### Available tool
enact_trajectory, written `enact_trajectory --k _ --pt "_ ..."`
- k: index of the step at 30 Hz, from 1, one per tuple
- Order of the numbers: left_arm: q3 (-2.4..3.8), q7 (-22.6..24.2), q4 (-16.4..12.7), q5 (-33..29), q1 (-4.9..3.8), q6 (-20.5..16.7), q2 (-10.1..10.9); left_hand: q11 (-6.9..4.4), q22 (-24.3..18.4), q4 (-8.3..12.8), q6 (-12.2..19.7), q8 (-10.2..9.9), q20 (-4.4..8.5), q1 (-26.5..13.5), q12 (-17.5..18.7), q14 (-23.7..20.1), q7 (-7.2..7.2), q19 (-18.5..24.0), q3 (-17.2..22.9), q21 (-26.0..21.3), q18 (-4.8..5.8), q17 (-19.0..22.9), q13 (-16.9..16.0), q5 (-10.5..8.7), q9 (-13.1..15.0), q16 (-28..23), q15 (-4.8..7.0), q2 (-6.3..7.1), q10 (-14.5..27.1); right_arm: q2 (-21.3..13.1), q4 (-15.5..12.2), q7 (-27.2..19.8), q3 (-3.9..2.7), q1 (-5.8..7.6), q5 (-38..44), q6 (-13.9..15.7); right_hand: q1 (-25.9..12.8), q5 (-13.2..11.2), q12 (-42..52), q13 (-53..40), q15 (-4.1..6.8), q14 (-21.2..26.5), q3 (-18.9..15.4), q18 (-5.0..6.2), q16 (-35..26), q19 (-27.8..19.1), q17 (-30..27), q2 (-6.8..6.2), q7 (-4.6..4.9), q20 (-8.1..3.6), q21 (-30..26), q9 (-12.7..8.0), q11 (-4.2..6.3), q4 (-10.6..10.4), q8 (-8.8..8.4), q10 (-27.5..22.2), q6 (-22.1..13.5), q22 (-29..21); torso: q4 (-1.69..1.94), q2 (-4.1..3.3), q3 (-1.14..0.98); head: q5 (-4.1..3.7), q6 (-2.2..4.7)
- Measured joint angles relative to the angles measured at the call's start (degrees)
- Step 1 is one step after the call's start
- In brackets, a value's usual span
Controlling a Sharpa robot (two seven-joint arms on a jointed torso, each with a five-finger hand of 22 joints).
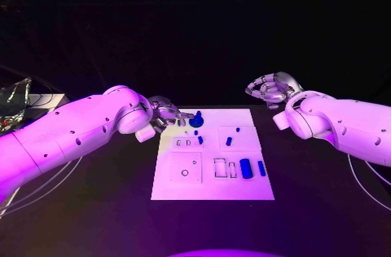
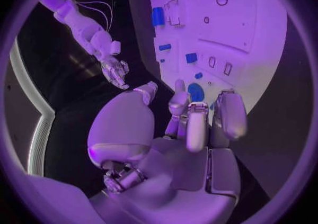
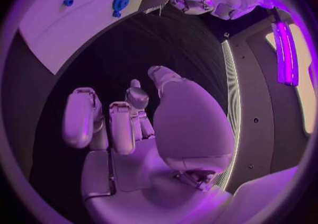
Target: Assemble the parts on the task board
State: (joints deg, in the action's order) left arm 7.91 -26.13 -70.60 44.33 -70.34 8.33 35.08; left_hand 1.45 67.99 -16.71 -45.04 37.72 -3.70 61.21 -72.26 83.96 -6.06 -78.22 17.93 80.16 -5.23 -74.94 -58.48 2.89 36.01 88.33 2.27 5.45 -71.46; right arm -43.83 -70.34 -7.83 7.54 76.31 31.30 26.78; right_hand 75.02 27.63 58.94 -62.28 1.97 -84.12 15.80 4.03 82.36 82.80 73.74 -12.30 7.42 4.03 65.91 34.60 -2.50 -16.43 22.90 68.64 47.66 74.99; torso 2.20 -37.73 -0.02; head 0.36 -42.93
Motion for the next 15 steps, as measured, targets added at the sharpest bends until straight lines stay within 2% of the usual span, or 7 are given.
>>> enact_trajectory --k 1,2,4,8,10,13,15 --pt "-0.58 -0.36 1.19 0.22 -0.34 0.87 -1.0 0.13 0.0 -0.12 0.0 -0.16 0.0 0.0 0.0 0.0 0.0 0.0 0.12 0.0 0.0 0.0 0.14 0.0 -0.07 0.16 0.0 0.0 0.12 0.41 0.81 -0.16 0.0 0.0 -0.26 -0.08 -0.25 0.0 -2.83 2.45 0.0 0.0 0.37 0.41 -0.95 -0.81 -1.35 -0.25 0.08 0.19 -2.58 0.2 -0.13 0.09 -0.19 -1.7 -0.58 0.0 -0.01 0.16 -0.08 -0.01 -0.14" --pt "-0.96 -0.63 2.12 0.39 -0.61 1.5 -1.78 0.24 0.04 0.05 0.1 -0.46 0.0 0.0 0.24 0.0 -0.1 0.0 0.29 0.0 0.0 0.0 0.3 0.0 -0.17 0.16 0.0 0.0 0.25 0.73 1.43 -0.26 0.0 0.0 -0.45 -0.13 -0.37 0.0 -4.98 4.38 0.0 0.0 0.7 0.4 -1.75 -1.45 -2.51 -0.37 0.19 0.27 -4.52 0.36 -0.23 0.1 -0.19 -2.86 -0.83 0.0 -0.01 0.27 -0.13 -0.04 -0.18" --pt "-1.59 -1.1 3.81 0.72 -1.14 2.73 -3.32 0.78 0.32 0.02 0.83 -1.36 -0.2 0.0 0.83 0.14 -0.44 -0.2 0.6 0.3 -0.01 0.0 0.95 0.0 -0.57 0.16 -0.32 0.0 0.83 1.35 2.55 -0.44 0.0 0.02 -0.78 -0.21 -0.37 0.0 -8.22 7.34 -0.13 0.13 1.14 1.27 -3.06 -2.25 -4.34 -0.37 0.26 0.36 -7.62 0.65 -0.35 0.07 -0.53 -4.54 -1.3 0.0 -0.05 0.49 -0.25 -0.08 -0.36" --pt "-2.72 -1.96 6.68 1.56 -2.03 5.28 -6.45 0.91 0.39 -0.05 1.04 -1.94 -0.21 0.0 1.1 0.08 -0.63 -0.21 0.67 0.3 0.0 0.01 1.54 0.0 -0.91 0.16 -0.55 0.0 1.34 2.6 4.53 -0.75 0.01 0.02 -1.38 -0.37 -0.68 0.22 -10.34 9.39 -0.22 0.22 1.3 1.27 -3.85 -2.47 -5.34 -0.72 0.51 0.47 -9.7 0.76 -0.54 0.11 -0.88 -5.37 -1.91 0.0 -0.17 0.82 -0.47 -0.1 -0.61" --pt "-3.29 -2.31 7.92 2.02 -2.39 6.35 -7.68 0.91 0.42 -0.05 1.04 -1.94 -0.21 -0.16 1.1 0.08 -0.63 -0.2 0.67 0.3 0.0 0.01 1.43 0.0 -0.98 0.16 -0.55 -0.16 1.34 3.13 5.33 -0.83 0.02 0.02 -1.55 -0.47 -0.62 0.22 -13.34 12.2 -0.71 0.28 1.62 1.52 -5.31 -3.68 -7.21 -0.92 0.79 0.71 -13.09 0.76 -0.78 0.08 -1.87 -7.41 -3.08 -0.11 -0.24 0.94 -0.59 -0.09 -0.7" --pt "-4.16 -2.83 9.83 2.8 -2.99 8.08 -9.49 0.96 0.16 -0.05 1.04 -2.34 -0.33 -0.82 1.1 0.08 -0.62 -0.08 0.67 0.29 -0.01 0.01 1.46 0.0 -1.15 0.16 -0.55 -0.24 1.39 4.05 6.69 -0.89 0.02 0.03 -1.8 -0.66 -1.43 0.22 -17.14 15.88 -1.41 3.76 1.62 4.15 -12.01 -7.92 -15.8 -1.76 1.31 1.14 -26.33 1.13 -1.3 0.08 -2.85 -9.29 -4.01 -5.53 -0.32 1.08 -0.76 -0.02 -0.89" --pt "-4.58 -3.14 11.01 3.29 -3.33 9.21 -10.65 1.32 -0.24 -0.05 1.04 -2.67 -0.62 -1.64 1.28 0.08 -0.62 0.22 0.67 0.29 0.0 0.01 1.72 0.0 -1.29 -0.18 -0.96 -0.41 1.75 4.64 7.66 -0.99 0.02 0.04 -2.05 -0.8 -1.75 -0.69 -20.37 19.27 -1.89 7.85 1.6 5.71 -20.17 -12.09 -25.07 -2.06 1.74 1.66 -39.78 1.3 -1.88 0.06 -3.84 -10.21 -5.06 -11.95 -0.39 1.14 -0.87 0.01 -1.02"
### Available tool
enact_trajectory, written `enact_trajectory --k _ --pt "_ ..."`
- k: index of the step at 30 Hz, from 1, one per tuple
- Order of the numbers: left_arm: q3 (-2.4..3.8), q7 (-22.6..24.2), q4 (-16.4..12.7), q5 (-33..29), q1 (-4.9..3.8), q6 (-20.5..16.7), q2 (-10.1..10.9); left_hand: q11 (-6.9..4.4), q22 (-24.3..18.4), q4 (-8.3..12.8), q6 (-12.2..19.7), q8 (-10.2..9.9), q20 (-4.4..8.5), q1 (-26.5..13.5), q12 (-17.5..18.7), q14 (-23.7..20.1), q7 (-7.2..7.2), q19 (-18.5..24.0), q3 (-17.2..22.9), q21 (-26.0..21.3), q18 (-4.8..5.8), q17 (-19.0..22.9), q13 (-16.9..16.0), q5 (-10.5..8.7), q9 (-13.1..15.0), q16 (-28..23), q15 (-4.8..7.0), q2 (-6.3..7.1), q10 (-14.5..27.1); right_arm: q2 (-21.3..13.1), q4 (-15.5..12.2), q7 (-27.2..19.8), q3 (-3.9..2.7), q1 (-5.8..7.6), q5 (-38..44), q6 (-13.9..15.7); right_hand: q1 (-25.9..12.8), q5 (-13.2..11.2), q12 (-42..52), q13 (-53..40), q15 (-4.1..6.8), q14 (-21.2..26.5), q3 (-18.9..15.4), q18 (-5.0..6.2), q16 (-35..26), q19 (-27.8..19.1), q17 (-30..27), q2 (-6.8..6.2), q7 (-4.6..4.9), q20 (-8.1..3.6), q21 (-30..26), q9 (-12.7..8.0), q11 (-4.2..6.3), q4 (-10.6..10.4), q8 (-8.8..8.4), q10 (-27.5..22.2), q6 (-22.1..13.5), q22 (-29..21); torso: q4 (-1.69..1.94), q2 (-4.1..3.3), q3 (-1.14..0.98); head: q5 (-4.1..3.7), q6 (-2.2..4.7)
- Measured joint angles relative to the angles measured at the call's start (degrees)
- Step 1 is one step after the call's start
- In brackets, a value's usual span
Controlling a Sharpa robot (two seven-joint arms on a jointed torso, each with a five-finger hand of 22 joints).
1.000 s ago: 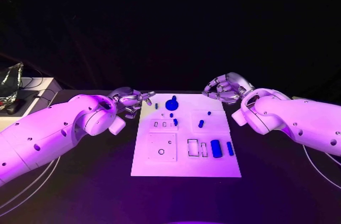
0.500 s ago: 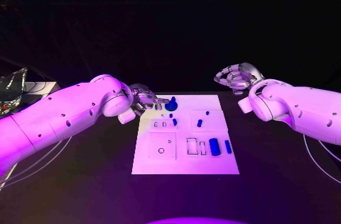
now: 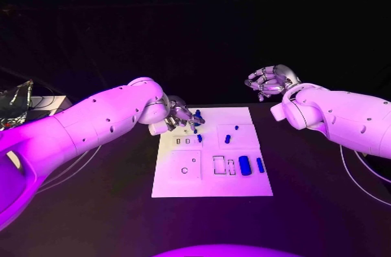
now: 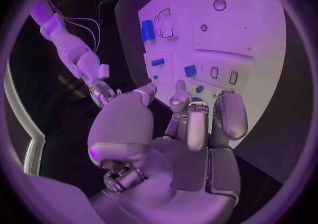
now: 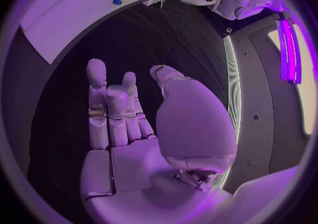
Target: Assemble the parts on the task board
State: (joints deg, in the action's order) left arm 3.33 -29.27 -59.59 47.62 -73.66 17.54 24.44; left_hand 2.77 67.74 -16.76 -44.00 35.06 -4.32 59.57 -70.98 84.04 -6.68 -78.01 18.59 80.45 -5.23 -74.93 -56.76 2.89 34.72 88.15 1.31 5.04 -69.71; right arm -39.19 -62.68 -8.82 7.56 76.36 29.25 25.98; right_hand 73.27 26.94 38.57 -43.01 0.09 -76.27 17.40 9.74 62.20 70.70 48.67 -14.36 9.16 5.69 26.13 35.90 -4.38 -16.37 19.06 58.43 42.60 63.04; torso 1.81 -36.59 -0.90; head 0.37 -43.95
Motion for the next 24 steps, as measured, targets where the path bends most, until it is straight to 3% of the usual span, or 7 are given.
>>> enact_trajectory --k 2,3,10,17,22,24 --pt "-0.32 -0.33 1.23 0.5 -0.25 1.1 -1.15 0.0 -0.24 0.0 0.2 -0.16 0.0 -0.43 0.26 0.0 -0.2 0.0 0.0 0.0 0.0 0.0 0.35 0.0 -0.1 0.0 0.0 0.03 0.46 0.65 1.13 -0.27 0.01 0.02 -0.54 -0.14 -0.02 -0.22 -3.4 3.34 -0.71 4.37 -0.35 0.0 -7.58 -2.17 -7.51 0.02 0.62 0.66 -5.1 -0.67 -0.8 -0.16 -1.19 -0.95 -0.81 -3.2 -0.07 0.05 -0.12 0.07 -0.08" --pt "-0.42 -0.46 1.8 0.69 -0.33 1.53 -1.65 0.1 -0.47 0.0 0.2 -0.45 -0.28 -0.84 0.6 0.0 -0.2 0.29 0.0 -0.16 0.0 0.0 0.75 0.0 -0.19 -0.21 0.0 0.02 0.93 0.93 1.61 -0.47 0.01 0.05 -0.88 -0.21 -0.02 -0.22 -7.49 7.74 -1.61 7.2 -0.91 0.01 -12.76 -3.92 -10.57 0.02 1.11 1.48 -9.01 -1.83 -1.35 -0.07 -2.26 -1.51 -0.84 -6.53 -0.1 0.07 -0.16 0.09 -0.09" --pt "-0.75 -1.25 5.2 1.99 -0.67 4.12 -4.34 0.1 -0.56 0.0 0.2 -0.45 -0.3 -1.08 0.62 0.0 -0.2 0.3 0.0 -0.29 0.0 0.01 0.86 0.0 -0.23 -0.21 0.0 -0.19 0.92 2.67 4.24 -3.05 0.02 0.21 -5.45 -0.87 1.6 -0.21 -18.42 22.48 -4.93 16.97 -1.36 0.0 -29.03 -10.27 -18.36 1.7 1.94 5.08 -21.56 -6.47 -4.01 0.24 -6.33 -3.92 -0.23 -19.9 -0.24 0.05 -0.26 0.1 -0.27" --pt "-0.97 -1.79 7.38 3.37 -0.91 6.78 -5.44 -0.17 0.35 0.16 -1.69 0.15 -0.3 -0.8 0.21 0.0 0.14 0.3 1.25 -0.29 0.0 0.01 -0.24 0.0 0.53 0.13 0.0 -1.08 0.65 3.47 5.17 -5.41 0.03 0.44 -9.13 -1.49 2.49 -0.21 -21.29 31.37 -7.15 20.43 -2.0 0.01 -41.06 -15.74 -24.49 1.7 2.13 7.58 -22.41 -9.02 -5.18 0.56 -8.0 -3.56 0.77 -31.63 -0.27 -0.05 -0.3 -0.05 -0.48" --pt "-1.13 -2.08 8.64 4.05 -0.98 8.18 -5.81 -0.69 0.84 0.28 -2.74 1.87 0.12 -0.67 -0.02 -0.08 0.86 -0.12 5.0 -0.02 -0.01 0.01 -0.41 0.0 2.82 0.16 0.09 -0.99 0.13 3.72 5.62 -6.35 0.04 0.57 -10.31 -1.69 2.76 -0.21 -22.84 35.13 -7.54 20.83 -2.4 0.0 -45.59 -17.04 -26.97 1.97 2.14 8.28 -22.41 -10.03 -5.33 0.65 -8.34 -3.42 1.59 -36.93 -0.31 -0.15 -0.27 -0.13 -0.67" --pt "-1.21 -2.18 9.03 4.21 -0.98 8.65 -6.02 -1.04 1.02 0.21 -2.81 2.87 0.32 -1.04 -0.02 -0.09 0.93 -0.32 7.77 0.06 0.0 0.01 -0.6 0.0 4.64 0.38 0.54 -0.21 -0.23 3.82 5.75 -6.67 0.04 0.65 -10.67 -1.73 2.77 -0.21 -23.48 36.18 -7.54 20.83 -2.71 0.0 -46.6 -17.68 -27.68 1.97 2.3 8.64 -22.41 -10.35 -5.55 0.64 -8.66 -3.59 2.03 -38.48 -0.34 -0.2 -0.27 -0.13 -0.74"
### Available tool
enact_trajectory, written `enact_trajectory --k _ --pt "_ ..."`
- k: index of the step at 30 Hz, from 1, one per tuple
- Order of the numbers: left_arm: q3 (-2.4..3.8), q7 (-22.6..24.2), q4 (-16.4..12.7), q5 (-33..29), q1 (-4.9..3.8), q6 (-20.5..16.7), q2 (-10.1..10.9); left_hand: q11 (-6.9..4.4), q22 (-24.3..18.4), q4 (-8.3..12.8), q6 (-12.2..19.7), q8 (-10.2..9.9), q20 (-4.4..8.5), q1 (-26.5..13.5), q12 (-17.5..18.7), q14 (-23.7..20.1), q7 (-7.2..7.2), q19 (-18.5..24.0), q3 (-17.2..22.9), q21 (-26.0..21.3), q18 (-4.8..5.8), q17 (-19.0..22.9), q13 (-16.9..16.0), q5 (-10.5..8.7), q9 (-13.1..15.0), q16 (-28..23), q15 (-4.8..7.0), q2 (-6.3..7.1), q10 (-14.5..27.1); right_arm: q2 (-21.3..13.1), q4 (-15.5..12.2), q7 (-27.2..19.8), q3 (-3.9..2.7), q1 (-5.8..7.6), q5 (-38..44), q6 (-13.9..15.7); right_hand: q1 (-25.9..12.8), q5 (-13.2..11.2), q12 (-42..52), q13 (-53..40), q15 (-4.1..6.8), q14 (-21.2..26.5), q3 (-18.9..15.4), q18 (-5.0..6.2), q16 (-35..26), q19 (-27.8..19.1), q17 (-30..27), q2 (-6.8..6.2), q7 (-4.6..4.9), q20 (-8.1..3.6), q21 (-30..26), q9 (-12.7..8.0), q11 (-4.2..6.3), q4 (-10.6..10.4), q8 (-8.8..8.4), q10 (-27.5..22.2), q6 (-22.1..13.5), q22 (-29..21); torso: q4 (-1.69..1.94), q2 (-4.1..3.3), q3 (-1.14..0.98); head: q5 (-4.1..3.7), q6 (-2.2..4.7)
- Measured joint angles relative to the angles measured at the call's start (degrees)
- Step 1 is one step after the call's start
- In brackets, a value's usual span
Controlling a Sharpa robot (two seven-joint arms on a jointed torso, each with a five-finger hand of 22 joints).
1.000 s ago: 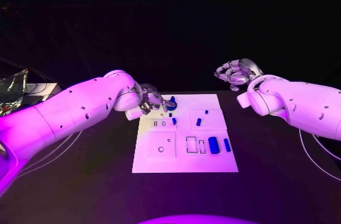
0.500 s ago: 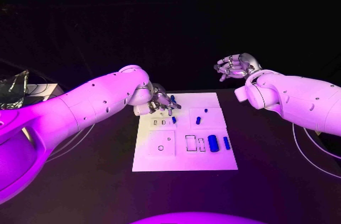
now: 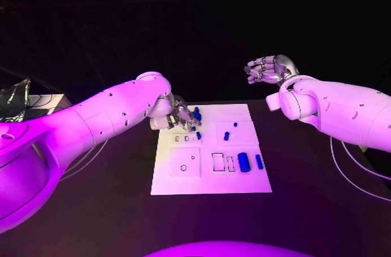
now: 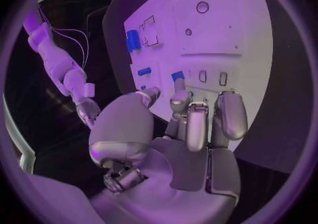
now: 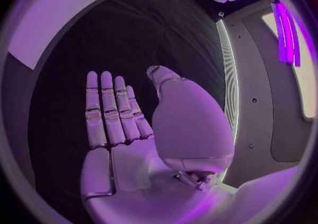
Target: Assemble the parts on the task board
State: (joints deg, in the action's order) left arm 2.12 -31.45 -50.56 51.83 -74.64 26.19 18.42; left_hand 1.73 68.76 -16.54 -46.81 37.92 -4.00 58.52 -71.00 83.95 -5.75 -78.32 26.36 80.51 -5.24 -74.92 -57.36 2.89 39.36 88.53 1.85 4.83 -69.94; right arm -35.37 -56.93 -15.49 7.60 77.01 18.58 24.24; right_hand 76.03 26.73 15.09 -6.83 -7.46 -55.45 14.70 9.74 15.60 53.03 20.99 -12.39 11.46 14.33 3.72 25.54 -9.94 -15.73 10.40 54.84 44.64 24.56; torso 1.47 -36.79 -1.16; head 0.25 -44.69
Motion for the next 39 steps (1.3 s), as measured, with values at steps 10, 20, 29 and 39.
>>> enact_trajectory --k 10,20,29,39 --pt "-0.12 -0.2 1.73 0.13 0.0 1.35 -1.24 -0.51 -0.04 -0.13 -0.41 1.59 0.12 -2.39 -0.22 0.2 0.4 -0.12 3.68 0.12 0.0 0.0 -0.1 0.0 3.63 0.0 0.19 2.39 -0.1 0.34 0.13 -0.89 0.0 0.34 -0.77 0.01 0.31 0.0 -0.78 1.6 -0.41 -0.42 -0.16 0.0 -1.41 -0.25 -1.11 0.31 0.0 -0.08 0.0 -0.54 -0.38 0.16 -0.52 0.38 0.0 -2.37 -0.44 -0.55 -0.07 0.37 -0.13" --pt "-0.4 -0.31 3.22 0.29 0.07 1.58 -2.21 -0.82 -0.17 -0.14 -0.18 1.59 0.42 -2.77 0.03 0.2 0.63 0.02 3.69 0.12 0.01 0.01 0.85 0.0 4.09 0.0 0.19 2.76 0.21 0.27 -0.3 -1.09 0.0 0.56 -0.82 0.15 0.31 0.24 -1.27 2.41 -0.41 -0.42 -0.32 0.0 -2.33 -0.67 -1.78 0.3 0.01 0.34 0.0 -0.87 -0.58 0.32 -0.88 0.59 0.4 -3.65 -0.78 -1.23 -0.27 0.61 -0.03" --pt "-0.68 -0.36 4.45 0.32 0.18 1.6 -2.75 -0.59 -0.23 -0.14 -0.18 1.59 0.42 -3.05 0.28 0.19 0.63 0.02 3.69 0.11 0.0 0.01 1.24 0.0 4.23 0.0 0.19 3.05 0.43 0.11 -0.92 -1.14 0.0 0.89 -0.81 0.38 0.31 0.46 -1.33 2.67 -0.62 -0.21 -0.32 0.0 -2.74 -0.66 -2.01 0.3 0.0 0.33 0.0 -0.97 -0.58 0.32 -0.9 0.59 0.4 -4.17 -1.16 -1.81 -0.44 0.86 0.04" --pt "-0.7 -0.4 4.68 0.48 0.22 1.76 -2.67 -0.8 -0.22 -0.14 -0.17 1.58 0.42 -3.05 0.62 0.2 0.63 0.02 3.69 0.11 0.0 0.01 1.42 0.0 4.28 -0.01 0.19 3.04 0.64 -0.02 -1.46 -1.14 0.0 0.94 -0.79 0.58 0.52 0.45 -1.55 2.84 -0.83 0.0 -0.47 -0.01 -2.97 -0.86 -2.22 0.09 0.0 0.53 0.0 -1.1 -0.58 0.47 -1.1 0.59 0.4 -4.61 -1.23 -2.08 -0.56 0.87 -0.17"
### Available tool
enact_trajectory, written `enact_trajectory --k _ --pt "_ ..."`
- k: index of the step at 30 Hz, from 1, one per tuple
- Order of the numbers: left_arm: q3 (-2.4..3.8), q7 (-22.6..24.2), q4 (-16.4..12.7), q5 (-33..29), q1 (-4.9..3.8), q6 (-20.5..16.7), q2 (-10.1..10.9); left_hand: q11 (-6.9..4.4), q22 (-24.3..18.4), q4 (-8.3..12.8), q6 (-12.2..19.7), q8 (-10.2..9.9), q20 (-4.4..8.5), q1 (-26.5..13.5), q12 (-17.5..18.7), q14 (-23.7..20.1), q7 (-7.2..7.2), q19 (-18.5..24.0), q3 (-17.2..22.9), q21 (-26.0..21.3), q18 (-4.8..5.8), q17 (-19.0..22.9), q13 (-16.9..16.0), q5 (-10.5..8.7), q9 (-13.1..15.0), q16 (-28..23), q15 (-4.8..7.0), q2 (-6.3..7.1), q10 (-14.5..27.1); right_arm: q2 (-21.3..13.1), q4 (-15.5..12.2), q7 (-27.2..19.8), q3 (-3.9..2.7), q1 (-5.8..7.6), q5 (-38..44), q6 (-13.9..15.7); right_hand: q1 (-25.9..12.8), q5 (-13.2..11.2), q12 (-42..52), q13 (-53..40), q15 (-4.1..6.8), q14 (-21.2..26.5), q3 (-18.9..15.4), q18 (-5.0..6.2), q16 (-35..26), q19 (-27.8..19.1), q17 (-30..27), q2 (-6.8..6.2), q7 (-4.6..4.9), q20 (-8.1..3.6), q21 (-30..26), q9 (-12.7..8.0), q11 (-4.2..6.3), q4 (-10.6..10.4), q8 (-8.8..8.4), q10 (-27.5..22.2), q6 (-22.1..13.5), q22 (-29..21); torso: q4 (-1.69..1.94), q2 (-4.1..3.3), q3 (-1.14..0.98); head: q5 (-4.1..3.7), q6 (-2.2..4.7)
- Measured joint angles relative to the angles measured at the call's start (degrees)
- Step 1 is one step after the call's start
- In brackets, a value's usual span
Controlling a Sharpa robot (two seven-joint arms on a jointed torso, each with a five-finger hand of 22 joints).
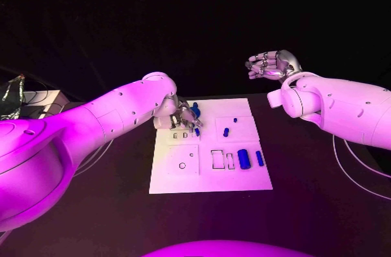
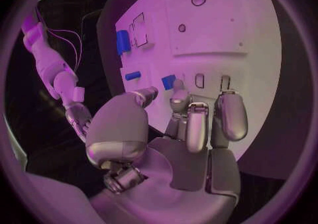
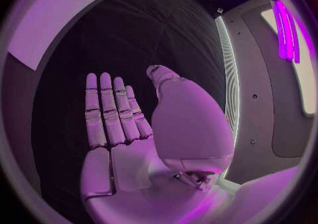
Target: Assemble the parts on the task board
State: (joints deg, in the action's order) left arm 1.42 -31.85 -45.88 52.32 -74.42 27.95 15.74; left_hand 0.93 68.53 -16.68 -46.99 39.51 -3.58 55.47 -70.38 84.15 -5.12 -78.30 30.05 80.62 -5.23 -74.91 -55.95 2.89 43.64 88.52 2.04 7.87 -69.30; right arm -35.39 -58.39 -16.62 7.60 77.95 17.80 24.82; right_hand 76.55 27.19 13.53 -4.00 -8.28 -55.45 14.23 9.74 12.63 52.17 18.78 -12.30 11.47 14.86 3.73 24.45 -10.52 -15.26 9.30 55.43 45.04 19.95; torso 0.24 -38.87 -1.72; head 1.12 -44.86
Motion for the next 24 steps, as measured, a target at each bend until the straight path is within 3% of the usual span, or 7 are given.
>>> enact_trajectory --k 24 --pt "-0.08 -0.1 0.14 0.58 0.25 0.95 -0.19 0.0 -0.06 0.16 0.0 -0.01 -0.01 0.0 0.0 0.0 0.0 0.0 0.16 -0.01 0.0 0.0 0.05 0.0 0.28 0.0 -0.01 0.0 0.0 -0.1 -0.82 0.03 -0.01 0.26 0.06 0.2 0.0 0.0 0.0 0.12 0.0 0.0 0.0 0.0 -0.44 -0.41 -0.32 0.0 0.09 0.0 0.0 -0.1 -0.16 0.0 0.0 0.17 0.32 -0.63 -0.03 -0.15 0.01 -0.1 -0.67"
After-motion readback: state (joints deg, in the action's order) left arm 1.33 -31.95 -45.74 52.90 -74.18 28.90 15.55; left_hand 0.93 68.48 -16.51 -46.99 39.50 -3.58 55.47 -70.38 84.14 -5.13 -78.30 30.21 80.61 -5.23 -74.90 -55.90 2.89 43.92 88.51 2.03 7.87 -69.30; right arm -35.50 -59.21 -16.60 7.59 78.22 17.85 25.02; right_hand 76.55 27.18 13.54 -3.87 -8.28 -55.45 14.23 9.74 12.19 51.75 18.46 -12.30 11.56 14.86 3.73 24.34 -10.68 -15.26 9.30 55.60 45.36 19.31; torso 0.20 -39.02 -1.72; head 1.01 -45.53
